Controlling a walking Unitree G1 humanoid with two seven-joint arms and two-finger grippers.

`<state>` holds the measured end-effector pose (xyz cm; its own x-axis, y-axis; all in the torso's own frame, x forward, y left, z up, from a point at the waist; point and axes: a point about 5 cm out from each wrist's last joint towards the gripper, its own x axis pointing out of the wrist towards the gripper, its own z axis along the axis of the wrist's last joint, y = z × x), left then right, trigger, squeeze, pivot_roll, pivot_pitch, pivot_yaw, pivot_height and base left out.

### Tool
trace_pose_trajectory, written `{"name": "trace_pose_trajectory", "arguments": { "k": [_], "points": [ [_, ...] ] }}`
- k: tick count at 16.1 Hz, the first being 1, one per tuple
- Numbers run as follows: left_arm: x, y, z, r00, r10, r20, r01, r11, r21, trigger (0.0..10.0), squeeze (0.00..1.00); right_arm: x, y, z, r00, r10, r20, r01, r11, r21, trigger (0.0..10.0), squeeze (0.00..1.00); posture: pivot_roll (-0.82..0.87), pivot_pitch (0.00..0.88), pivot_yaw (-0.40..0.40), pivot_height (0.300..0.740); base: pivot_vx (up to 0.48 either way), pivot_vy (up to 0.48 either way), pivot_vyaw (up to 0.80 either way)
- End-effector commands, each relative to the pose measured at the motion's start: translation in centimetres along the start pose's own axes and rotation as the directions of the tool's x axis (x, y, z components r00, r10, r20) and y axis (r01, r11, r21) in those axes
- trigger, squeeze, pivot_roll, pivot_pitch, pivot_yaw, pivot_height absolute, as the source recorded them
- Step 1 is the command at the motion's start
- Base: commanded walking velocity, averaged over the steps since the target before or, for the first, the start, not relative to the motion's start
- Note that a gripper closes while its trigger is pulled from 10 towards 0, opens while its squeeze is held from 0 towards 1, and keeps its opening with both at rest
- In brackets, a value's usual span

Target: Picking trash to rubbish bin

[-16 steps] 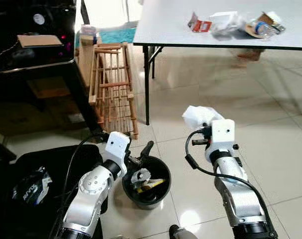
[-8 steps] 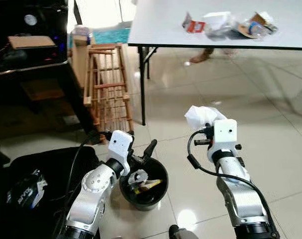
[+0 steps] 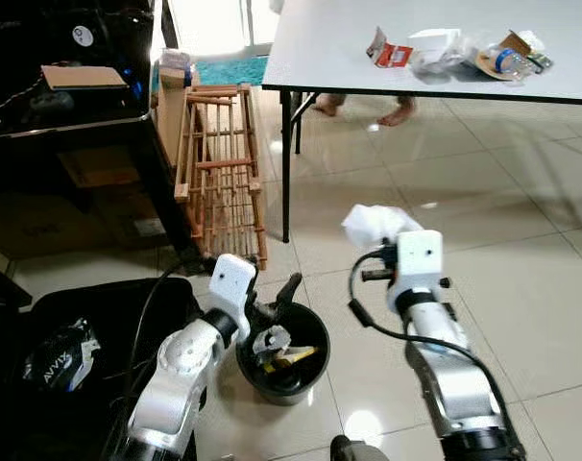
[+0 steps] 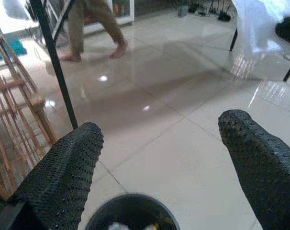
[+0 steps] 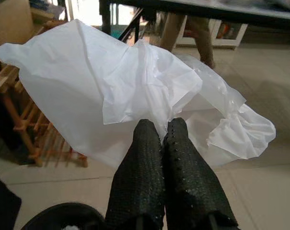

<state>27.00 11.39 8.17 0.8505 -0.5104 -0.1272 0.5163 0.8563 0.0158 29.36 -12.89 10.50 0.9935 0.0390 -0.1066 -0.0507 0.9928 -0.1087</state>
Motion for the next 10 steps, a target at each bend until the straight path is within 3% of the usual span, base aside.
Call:
{"name": "trace_pose_trajectory", "arguments": {
  "k": [1, 2, 7, 10],
  "points": [
    [-0.9, 0.1, -1.3, 0.999, 0.006, -0.047, -0.005, 1.000, 0.002, 10.0, 0.00, 0.4, 0.2, -0.7, 1.000, 0.007, -0.030, -0.007, 1.000, -0.004, 10.0, 0.00, 0.00, 0.211, 0.040, 0.740, 0.000, 0.000, 0.00],
    [-1.1, 0.0, -1.5, 0.999, 0.003, -0.052, -0.003, 1.000, -0.002, 10.0, 0.00, 0.4, 0.3, -0.9, 0.999, 0.008, -0.036, -0.008, 1.000, -0.007, 10.0, 0.00, 0.01, 0.232, 0.038, 0.740, 0.000, 0.000, 0.00],
    [-5.6, 1.7, -5.5, 0.977, 0.057, -0.205, -0.051, 0.998, 0.034, 10.0, 0.00, 1.0, 0.2, -3.7, 0.990, 0.028, -0.136, -0.035, 0.998, -0.048, 10.0, 0.00, 0.05, 0.294, 0.021, 0.740, 0.000, 0.000, 0.00],
    [-7.0, 2.0, -5.4, 0.974, 0.066, -0.215, -0.057, 0.997, 0.048, 10.0, 0.00, 1.1, 0.7, -5.3, 0.978, 0.039, -0.206, -0.041, 0.999, -0.008, 10.0, 0.00, 0.10, 0.307, 0.018, 0.740, 0.000, 0.000, 0.00]
  ]
}}
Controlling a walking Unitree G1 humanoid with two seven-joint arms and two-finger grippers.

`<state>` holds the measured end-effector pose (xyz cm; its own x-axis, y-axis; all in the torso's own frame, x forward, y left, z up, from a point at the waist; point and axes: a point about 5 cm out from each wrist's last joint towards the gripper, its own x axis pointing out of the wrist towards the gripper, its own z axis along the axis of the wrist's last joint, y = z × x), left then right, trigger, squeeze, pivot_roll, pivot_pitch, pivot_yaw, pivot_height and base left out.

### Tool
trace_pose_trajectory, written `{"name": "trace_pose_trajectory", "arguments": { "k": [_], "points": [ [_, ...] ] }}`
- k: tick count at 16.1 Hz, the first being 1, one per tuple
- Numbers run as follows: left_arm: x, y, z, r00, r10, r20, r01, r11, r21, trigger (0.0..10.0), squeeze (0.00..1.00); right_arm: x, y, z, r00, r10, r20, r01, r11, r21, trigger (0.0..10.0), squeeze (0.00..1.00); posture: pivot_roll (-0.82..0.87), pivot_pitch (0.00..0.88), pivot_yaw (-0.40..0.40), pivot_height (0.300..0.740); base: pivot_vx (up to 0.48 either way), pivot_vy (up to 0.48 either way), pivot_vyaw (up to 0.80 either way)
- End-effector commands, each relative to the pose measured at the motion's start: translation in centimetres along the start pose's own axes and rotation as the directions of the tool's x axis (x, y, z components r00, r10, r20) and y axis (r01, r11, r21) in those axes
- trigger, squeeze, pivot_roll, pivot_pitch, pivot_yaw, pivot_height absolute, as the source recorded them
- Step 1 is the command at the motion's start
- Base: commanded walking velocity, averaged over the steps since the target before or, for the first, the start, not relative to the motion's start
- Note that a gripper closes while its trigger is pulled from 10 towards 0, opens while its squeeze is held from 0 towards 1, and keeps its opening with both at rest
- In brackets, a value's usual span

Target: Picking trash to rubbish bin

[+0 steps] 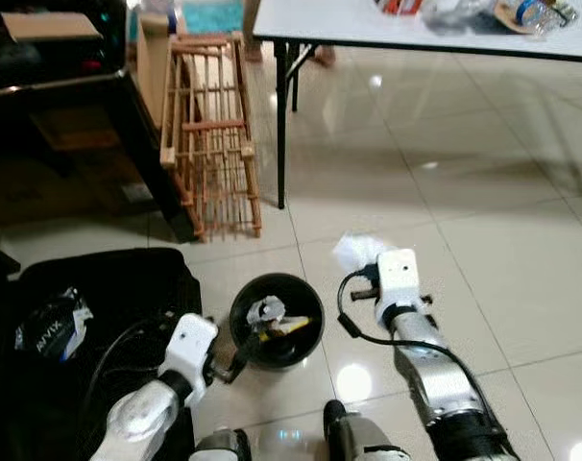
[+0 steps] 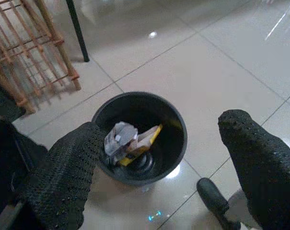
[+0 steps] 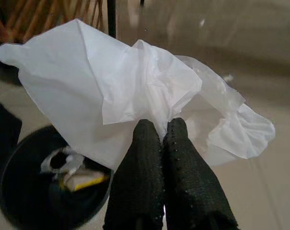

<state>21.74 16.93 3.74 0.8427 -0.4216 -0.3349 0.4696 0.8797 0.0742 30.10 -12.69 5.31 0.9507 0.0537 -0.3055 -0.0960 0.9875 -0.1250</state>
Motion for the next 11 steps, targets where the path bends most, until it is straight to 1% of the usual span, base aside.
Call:
{"name": "trace_pose_trajectory", "arguments": {
  "k": [1, 3, 5, 7, 9, 11],
  "points": [
    [-0.6, 0.1, 0.0, 1.000, -0.004, -0.001, 0.004, 1.000, 0.001, 10.0, 0.00, 0.0, 0.2, -0.7, 1.000, 0.009, -0.025, -0.008, 1.000, 0.024, 10.0, 0.00, 0.12, 0.316, 0.014, 0.740, 0.000, 0.000, 0.00],
    [-1.5, 0.4, 0.2, 1.000, -0.007, -0.002, 0.007, 1.000, 0.012, 10.0, 0.00, 0.3, 1.0, -1.6, 0.997, 0.042, -0.067, -0.039, 0.999, 0.035, 10.0, 0.00, 0.14, 0.322, 0.010, 0.740, 0.000, 0.000, 0.00],
    [-2.6, 1.0, -0.1, 1.000, 0.015, -0.023, -0.014, 1.000, 0.021, 10.0, 0.00, 0.6, 1.8, -2.3, 0.991, 0.084, -0.101, -0.083, 0.996, 0.023, 10.0, 0.00, 0.17, 0.342, 0.006, 0.740, 0.000, 0.000, 0.00],
    [-3.3, 0.7, -0.1, 0.999, 0.019, -0.028, -0.018, 1.000, 0.014, 10.0, 0.00, 0.9, 2.2, -2.7, 0.986, 0.105, -0.126, -0.105, 0.994, 0.012, 10.0, 0.00, 0.19, 0.353, 0.007, 0.740, 0.000, 0.000, 0.00],
    [-3.8, 0.3, 0.0, 0.999, 0.012, -0.033, -0.012, 1.000, 0.012, 10.0, 0.00, 1.2, 2.2, -2.7, 0.986, 0.107, -0.131, -0.106, 0.994, 0.012, 10.0, 0.00, 0.20, 0.375, 0.010, 0.740, 0.000, 0.000, 0.00],
    [-4.8, 0.1, 0.2, 0.999, 0.007, -0.043, -0.007, 1.000, 0.009, 10.0, 0.00, 1.8, 2.2, -2.4, 0.984, 0.115, -0.135, -0.114, 0.993, 0.016, 10.0, 0.00, 0.22, 0.402, 0.014, 0.740, 0.000, 0.000, 0.00]
  ]
}}
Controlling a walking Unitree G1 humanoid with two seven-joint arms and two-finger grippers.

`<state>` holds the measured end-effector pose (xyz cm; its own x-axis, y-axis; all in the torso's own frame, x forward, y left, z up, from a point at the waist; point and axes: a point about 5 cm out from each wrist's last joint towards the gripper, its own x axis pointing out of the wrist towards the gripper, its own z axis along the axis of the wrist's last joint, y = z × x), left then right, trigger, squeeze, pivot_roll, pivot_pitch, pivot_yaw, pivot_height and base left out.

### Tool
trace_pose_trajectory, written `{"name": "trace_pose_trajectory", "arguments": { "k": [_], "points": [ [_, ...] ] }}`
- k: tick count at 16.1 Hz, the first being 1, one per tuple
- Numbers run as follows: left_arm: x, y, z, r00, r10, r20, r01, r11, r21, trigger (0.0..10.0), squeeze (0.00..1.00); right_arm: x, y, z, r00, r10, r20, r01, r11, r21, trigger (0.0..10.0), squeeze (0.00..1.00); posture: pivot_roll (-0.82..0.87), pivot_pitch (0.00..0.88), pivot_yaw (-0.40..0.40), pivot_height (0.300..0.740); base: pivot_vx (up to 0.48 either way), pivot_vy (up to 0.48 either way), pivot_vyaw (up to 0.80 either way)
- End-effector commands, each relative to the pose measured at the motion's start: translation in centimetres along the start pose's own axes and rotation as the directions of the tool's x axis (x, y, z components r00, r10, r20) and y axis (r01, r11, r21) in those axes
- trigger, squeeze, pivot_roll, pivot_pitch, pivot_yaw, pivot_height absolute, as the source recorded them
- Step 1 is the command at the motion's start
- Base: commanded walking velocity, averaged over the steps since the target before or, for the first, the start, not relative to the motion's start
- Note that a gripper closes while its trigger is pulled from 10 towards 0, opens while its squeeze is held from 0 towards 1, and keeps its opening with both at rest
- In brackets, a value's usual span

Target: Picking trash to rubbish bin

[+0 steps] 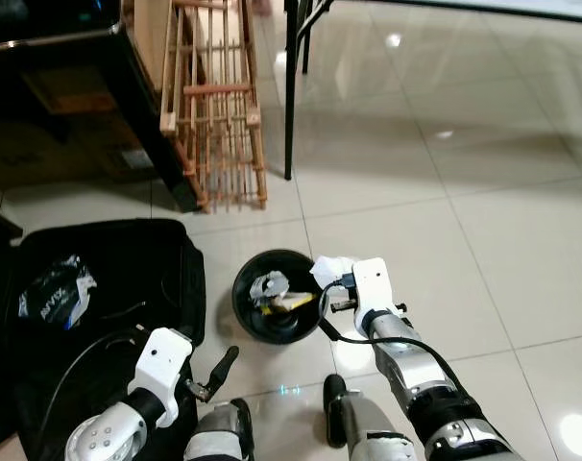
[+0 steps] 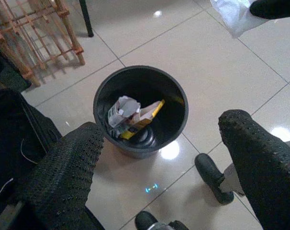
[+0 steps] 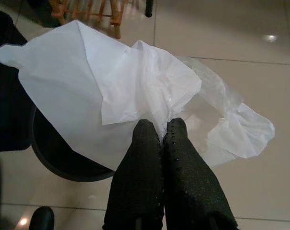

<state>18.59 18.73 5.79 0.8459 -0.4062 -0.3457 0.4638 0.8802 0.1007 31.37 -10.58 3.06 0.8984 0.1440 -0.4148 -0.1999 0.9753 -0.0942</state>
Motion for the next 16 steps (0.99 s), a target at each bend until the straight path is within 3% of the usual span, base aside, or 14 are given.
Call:
{"name": "trace_pose_trajectory", "arguments": {
  "k": [1, 7, 9, 14, 16],
  "points": [
    [-0.8, -0.2, -0.4, 0.999, -0.008, -0.032, 0.007, 1.000, -0.016, 10.0, 0.00, 0.0, 0.1, -0.9, 0.999, 0.013, -0.033, -0.012, 1.000, 0.020, 10.0, 0.00, 0.22, 0.402, 0.014, 0.740, 0.000, 0.000, 0.00],
    [-2.8, -0.8, -0.2, 0.998, 0.011, -0.061, -0.013, 0.999, -0.035, 10.0, 0.00, 1.1, 1.4, 1.3, 0.997, 0.078, 0.004, -0.078, 0.996, 0.045, 10.0, 0.00, 0.26, 0.470, 0.000, 0.740, 0.000, 0.000, 0.00],
    [-3.5, -1.7, 0.2, 0.998, 0.005, -0.061, -0.009, 0.998, -0.068, 10.0, 0.00, 1.5, 1.7, 2.3, 0.995, 0.102, 0.018, -0.103, 0.993, 0.053, 10.0, 0.00, 0.27, 0.492, -0.014, 0.740, 0.000, 0.000, 0.00],
    [-4.0, -3.2, 0.8, 0.996, -0.056, -0.068, 0.050, 0.995, -0.091, 10.0, 0.00, 1.7, 3.1, 3.1, 0.986, 0.164, 0.020, -0.165, 0.986, 0.037, 10.0, 0.00, 0.27, 0.514, -0.025, 0.740, 0.000, 0.000, 0.00],
    [-4.2, -3.2, 0.9, 0.995, -0.061, -0.081, 0.054, 0.995, -0.088, 10.0, 0.00, 1.7, 3.8, 2.9, 0.980, 0.197, 0.012, -0.197, 0.980, 0.040, 10.0, 0.00, 0.28, 0.521, -0.022, 0.740, 0.000, 0.000, 0.00]
  ]
}}
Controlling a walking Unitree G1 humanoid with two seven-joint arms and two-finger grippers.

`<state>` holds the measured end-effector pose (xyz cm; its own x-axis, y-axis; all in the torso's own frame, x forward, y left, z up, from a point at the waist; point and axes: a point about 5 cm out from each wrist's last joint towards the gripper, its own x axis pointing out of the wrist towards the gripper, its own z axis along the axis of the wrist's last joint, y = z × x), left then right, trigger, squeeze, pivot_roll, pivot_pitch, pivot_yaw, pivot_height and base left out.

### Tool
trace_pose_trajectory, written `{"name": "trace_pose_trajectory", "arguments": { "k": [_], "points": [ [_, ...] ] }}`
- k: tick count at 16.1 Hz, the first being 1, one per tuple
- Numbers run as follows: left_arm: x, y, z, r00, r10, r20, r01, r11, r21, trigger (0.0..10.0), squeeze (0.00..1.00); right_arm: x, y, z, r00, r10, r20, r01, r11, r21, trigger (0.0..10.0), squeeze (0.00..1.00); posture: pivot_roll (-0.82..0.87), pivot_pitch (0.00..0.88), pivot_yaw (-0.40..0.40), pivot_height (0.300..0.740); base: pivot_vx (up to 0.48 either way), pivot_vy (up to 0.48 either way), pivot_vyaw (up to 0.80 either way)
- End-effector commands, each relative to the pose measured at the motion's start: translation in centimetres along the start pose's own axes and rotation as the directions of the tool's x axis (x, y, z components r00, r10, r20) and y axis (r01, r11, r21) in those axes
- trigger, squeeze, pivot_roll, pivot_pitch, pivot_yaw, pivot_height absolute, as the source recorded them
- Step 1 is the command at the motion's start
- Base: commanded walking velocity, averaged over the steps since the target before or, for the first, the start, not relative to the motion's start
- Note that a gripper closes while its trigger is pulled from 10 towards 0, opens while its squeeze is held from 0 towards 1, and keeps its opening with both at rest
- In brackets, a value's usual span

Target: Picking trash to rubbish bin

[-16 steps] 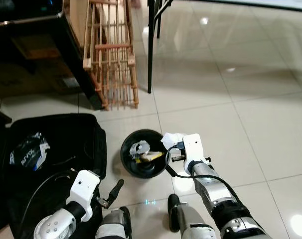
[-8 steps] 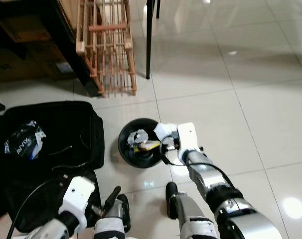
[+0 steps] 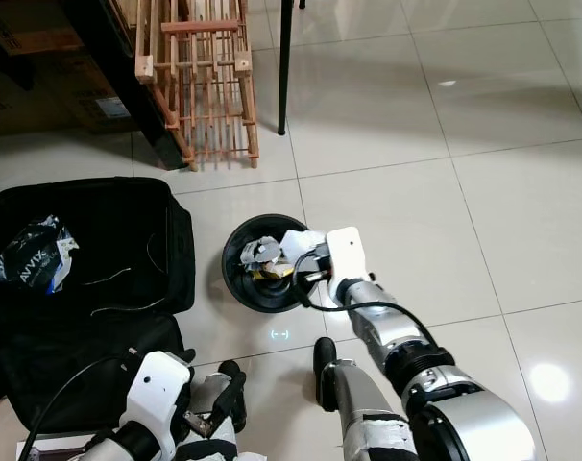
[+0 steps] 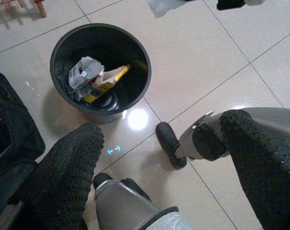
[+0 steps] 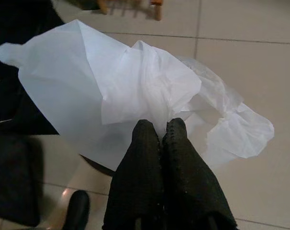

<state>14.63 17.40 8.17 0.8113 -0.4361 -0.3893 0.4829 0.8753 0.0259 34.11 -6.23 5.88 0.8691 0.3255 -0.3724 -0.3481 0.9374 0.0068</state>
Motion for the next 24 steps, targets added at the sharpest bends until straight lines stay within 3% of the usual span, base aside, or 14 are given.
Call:
{"name": "trace_pose_trajectory", "arguments": {
  "k": [1, 7, 15, 20, 24],
  "points": [
    [-0.6, -0.1, -0.8, 0.999, -0.008, -0.050, 0.007, 1.000, -0.019, 10.0, 0.00, -0.2, 0.8, -1.6, 0.998, 0.036, -0.050, -0.035, 0.999, 0.020, 10.0, 0.00, 0.29, 0.526, -0.020, 0.740, 0.000, 0.000, 0.00],
    [-1.3, 0.6, -1.1, 0.996, -0.008, -0.086, 0.009, 1.000, 0.002, 10.0, 0.00, -0.1, 1.7, -1.1, 0.998, 0.064, -0.020, -0.064, 0.998, -0.016, 10.0, 0.00, 0.31, 0.549, -0.012, 0.740, 0.000, 0.000, 0.00],
    [-2.8, 0.1, -1.1, 0.993, -0.004, -0.115, 0.005, 1.000, 0.001, 10.0, 0.00, 0.1, 1.8, -0.6, 0.997, 0.071, 0.000, -0.071, 0.997, -0.001, 10.0, 0.00, 0.36, 0.581, 0.000, 0.740, 0.000, 0.000, 0.00],
    [-3.1, -0.1, -1.3, 0.992, 0.001, -0.127, -0.002, 1.000, -0.005, 10.0, 0.00, 0.5, 0.4, 1.7, 0.997, -0.017, 0.077, 0.019, 0.999, -0.027, 10.0, 0.00, 0.36, 0.576, -0.001, 0.740, 0.000, 0.000, 0.00],
    [-3.4, -0.2, -1.3, 0.991, 0.004, -0.132, -0.005, 1.000, -0.007, 10.0, 0.00, 0.4, 0.1, 1.1, 0.998, -0.035, 0.044, 0.037, 0.999, -0.033, 10.0, 0.00, 0.37, 0.582, 0.000, 0.740, 0.000, 0.000, 0.00]
  ]
}}
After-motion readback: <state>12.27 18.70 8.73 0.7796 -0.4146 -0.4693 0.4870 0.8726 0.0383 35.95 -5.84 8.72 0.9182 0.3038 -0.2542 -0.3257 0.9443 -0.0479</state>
